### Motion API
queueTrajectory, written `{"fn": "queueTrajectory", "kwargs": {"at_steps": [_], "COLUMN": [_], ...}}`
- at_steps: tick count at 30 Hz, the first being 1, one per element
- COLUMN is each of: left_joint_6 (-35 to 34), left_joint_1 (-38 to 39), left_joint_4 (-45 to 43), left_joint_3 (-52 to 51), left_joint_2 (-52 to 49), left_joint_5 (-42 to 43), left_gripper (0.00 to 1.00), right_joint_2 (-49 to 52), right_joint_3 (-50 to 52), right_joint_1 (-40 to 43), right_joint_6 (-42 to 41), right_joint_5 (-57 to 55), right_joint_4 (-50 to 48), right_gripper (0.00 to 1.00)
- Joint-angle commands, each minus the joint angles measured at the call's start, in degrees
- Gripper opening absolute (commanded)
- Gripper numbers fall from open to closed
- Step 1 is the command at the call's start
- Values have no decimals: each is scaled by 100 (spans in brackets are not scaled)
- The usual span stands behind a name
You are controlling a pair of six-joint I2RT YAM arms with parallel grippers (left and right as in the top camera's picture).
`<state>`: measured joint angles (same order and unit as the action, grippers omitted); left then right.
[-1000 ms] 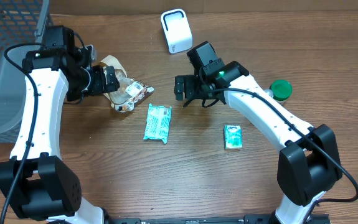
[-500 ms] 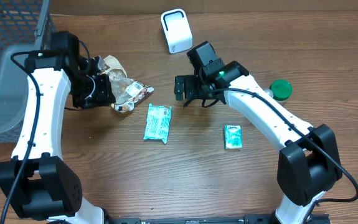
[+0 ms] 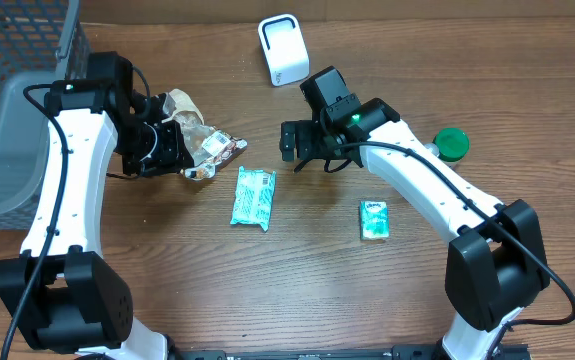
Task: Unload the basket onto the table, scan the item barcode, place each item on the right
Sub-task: 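Release the Pantree bag and move the left gripper over the wipe pack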
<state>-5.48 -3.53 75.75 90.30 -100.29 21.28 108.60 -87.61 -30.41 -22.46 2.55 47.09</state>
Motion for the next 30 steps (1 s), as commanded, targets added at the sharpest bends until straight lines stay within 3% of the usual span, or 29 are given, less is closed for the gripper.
{"fn": "queueTrajectory", "kwargs": {"at_steps": [1,13,30], "left_joint_6": [52,-258,-892], "left_joint_1": [140,664,1154], "left_joint_4": [107,85,-925], "left_joint_3": [-57,-323,-1574], "left_joint_2": [22,22,22], "left_joint_5": [44,-610,-1029], "left_gripper": [27,29,33], "right_joint_2": [-11,-11,-11], "right_joint_3": [22,22,22], "right_joint_1": [17,17,17], "right_joint_6": [2,2,2], "right_joint_5": [-37,-37,-37], "right_joint_4": [-44,-44,-46], "right_gripper": [100,100,100]}}
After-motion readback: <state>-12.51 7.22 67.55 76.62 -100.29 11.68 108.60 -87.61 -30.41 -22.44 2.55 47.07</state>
